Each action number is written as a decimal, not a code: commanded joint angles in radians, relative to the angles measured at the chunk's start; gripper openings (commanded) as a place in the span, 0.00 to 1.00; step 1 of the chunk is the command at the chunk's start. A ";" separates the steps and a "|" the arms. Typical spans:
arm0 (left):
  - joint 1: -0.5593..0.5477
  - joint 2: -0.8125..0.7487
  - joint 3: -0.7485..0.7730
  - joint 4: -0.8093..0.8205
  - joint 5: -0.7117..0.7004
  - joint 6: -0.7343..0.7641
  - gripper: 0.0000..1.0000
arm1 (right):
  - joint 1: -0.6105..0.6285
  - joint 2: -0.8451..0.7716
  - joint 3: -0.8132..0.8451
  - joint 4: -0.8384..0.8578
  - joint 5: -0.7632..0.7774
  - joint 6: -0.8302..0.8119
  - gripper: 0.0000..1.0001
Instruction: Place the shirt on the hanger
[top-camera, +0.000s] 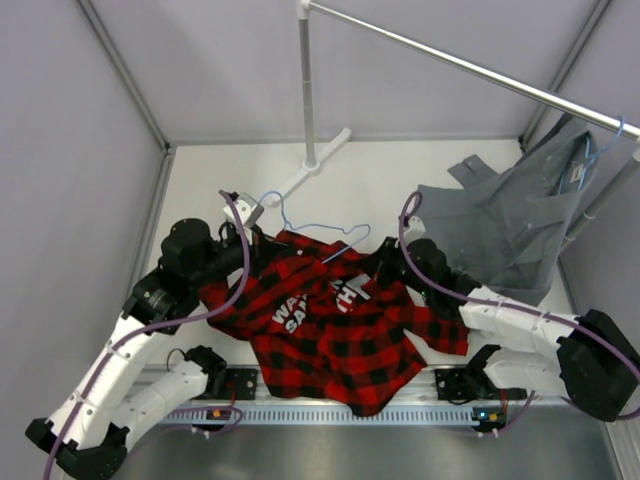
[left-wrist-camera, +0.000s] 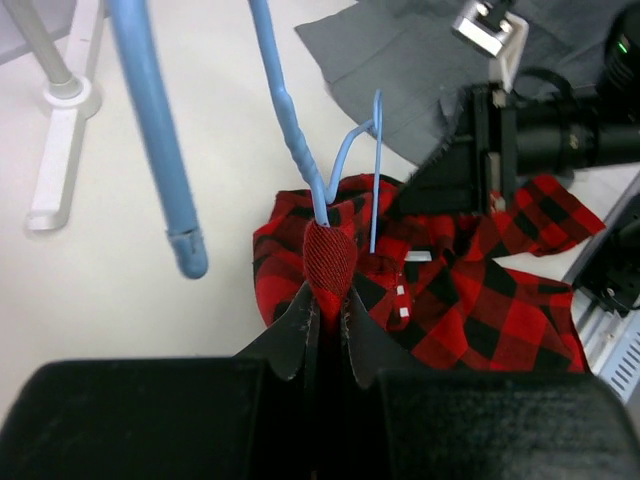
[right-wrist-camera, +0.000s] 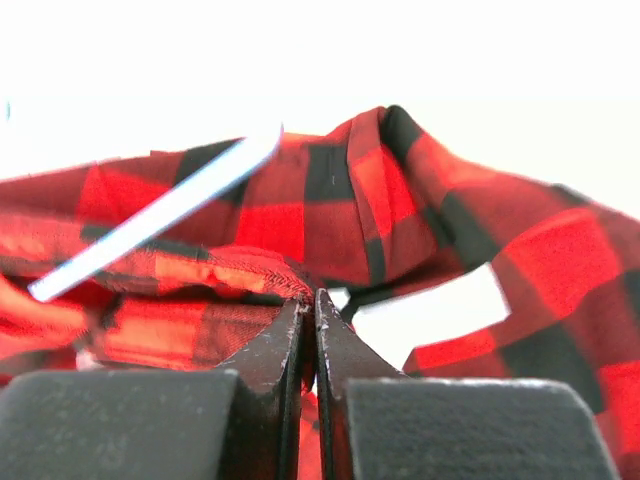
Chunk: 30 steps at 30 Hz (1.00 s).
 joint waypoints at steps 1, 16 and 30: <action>0.000 -0.042 -0.016 0.084 0.047 0.021 0.00 | -0.103 -0.011 0.072 -0.108 -0.101 -0.076 0.00; 0.002 -0.114 -0.117 0.017 0.025 0.056 0.00 | -0.368 0.102 0.282 -0.319 -0.190 -0.196 0.00; -0.064 -0.054 -0.157 -0.015 0.030 0.042 0.00 | -0.422 0.286 0.601 -0.551 -0.070 -0.392 0.00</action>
